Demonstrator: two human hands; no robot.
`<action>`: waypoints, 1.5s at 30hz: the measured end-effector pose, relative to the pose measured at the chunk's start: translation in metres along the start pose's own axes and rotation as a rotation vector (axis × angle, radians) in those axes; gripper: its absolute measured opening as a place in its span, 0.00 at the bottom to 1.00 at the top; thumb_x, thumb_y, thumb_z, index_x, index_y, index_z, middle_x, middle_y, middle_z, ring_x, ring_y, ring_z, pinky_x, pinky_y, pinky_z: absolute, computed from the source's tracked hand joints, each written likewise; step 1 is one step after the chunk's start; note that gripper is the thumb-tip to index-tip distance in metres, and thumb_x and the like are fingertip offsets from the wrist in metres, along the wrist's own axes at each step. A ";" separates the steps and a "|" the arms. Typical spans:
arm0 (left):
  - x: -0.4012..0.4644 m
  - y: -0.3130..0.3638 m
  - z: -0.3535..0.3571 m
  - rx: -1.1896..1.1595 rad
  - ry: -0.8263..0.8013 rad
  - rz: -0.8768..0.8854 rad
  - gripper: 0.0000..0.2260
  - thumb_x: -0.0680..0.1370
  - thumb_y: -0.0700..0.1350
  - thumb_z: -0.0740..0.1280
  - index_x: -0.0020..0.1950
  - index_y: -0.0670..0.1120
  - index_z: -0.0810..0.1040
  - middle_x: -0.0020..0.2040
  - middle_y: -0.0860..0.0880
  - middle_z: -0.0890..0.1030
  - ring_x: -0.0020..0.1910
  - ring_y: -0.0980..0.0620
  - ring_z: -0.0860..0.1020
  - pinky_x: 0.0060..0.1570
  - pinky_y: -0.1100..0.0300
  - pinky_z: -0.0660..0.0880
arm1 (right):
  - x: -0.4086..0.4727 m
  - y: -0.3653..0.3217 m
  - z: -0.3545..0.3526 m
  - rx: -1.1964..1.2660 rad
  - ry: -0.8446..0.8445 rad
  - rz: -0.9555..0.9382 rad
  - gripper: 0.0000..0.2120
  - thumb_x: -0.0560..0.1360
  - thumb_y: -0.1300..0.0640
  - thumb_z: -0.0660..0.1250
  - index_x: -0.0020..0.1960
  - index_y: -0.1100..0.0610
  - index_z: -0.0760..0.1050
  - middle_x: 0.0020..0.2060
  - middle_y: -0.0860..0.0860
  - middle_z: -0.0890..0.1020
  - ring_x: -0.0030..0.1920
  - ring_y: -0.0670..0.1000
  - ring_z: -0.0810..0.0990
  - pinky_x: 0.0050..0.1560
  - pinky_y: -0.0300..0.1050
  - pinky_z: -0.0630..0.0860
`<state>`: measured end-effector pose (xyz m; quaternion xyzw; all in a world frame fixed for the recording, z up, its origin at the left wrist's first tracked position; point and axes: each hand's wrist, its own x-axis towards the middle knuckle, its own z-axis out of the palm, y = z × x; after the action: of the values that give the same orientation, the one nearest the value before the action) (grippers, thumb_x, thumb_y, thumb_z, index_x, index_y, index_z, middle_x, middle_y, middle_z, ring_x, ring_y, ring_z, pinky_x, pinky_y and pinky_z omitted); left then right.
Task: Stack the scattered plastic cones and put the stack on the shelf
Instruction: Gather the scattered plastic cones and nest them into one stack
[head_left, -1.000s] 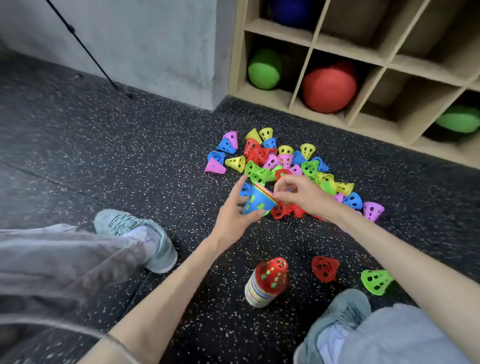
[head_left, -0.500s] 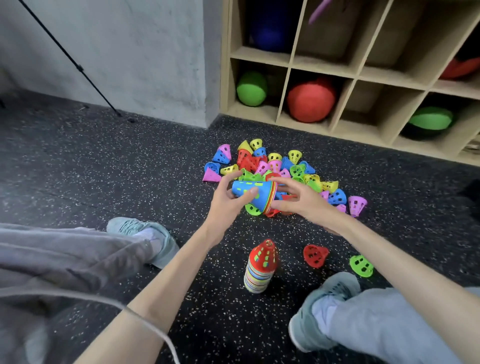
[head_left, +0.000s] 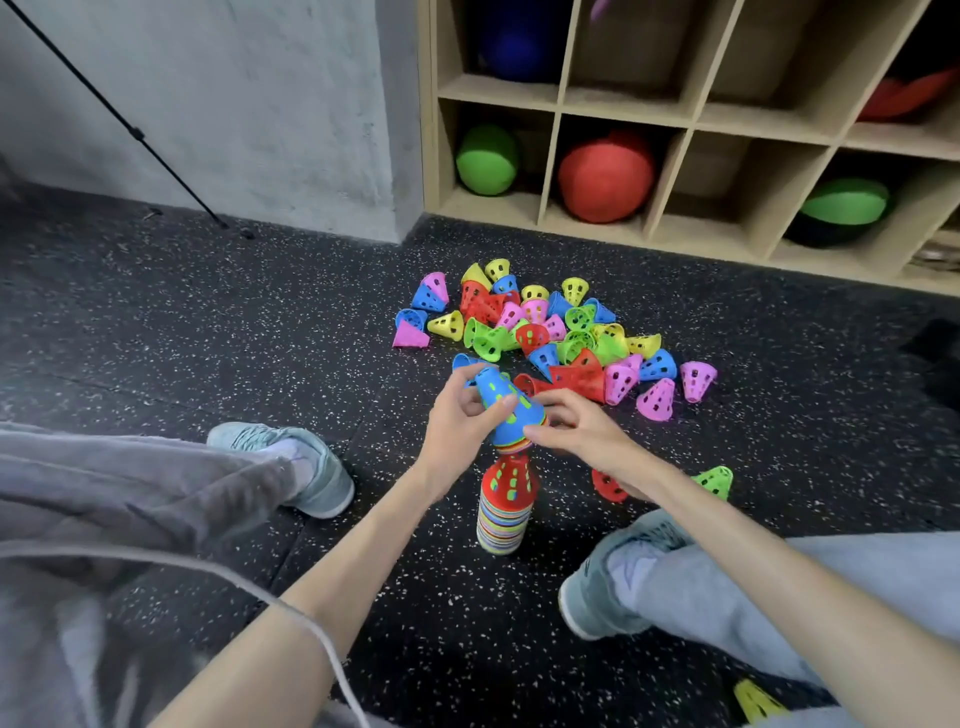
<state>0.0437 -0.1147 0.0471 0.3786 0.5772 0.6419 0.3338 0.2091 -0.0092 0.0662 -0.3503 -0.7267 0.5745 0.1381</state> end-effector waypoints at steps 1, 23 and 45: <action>-0.001 -0.003 0.001 0.040 -0.022 0.008 0.19 0.78 0.41 0.75 0.66 0.48 0.74 0.49 0.49 0.86 0.46 0.52 0.84 0.49 0.53 0.82 | 0.000 0.006 0.004 -0.006 -0.014 0.014 0.22 0.75 0.57 0.76 0.66 0.53 0.73 0.55 0.48 0.83 0.54 0.47 0.82 0.54 0.37 0.77; -0.020 -0.047 -0.001 0.481 -0.220 -0.018 0.19 0.72 0.46 0.80 0.60 0.55 0.78 0.51 0.57 0.85 0.53 0.59 0.81 0.58 0.55 0.78 | -0.006 0.050 0.006 -0.061 -0.150 0.078 0.23 0.66 0.44 0.77 0.59 0.47 0.78 0.58 0.49 0.84 0.61 0.47 0.82 0.62 0.44 0.78; 0.063 -0.036 0.015 0.746 -0.201 0.124 0.14 0.83 0.61 0.58 0.65 0.60 0.75 0.60 0.61 0.80 0.62 0.60 0.75 0.62 0.48 0.75 | 0.013 0.063 -0.045 -0.161 0.133 0.080 0.10 0.80 0.50 0.69 0.60 0.49 0.80 0.55 0.40 0.83 0.55 0.37 0.79 0.58 0.35 0.75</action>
<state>0.0252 -0.0488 0.0189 0.5692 0.7112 0.3668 0.1887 0.2491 0.0383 0.0186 -0.4265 -0.7450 0.4950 0.1345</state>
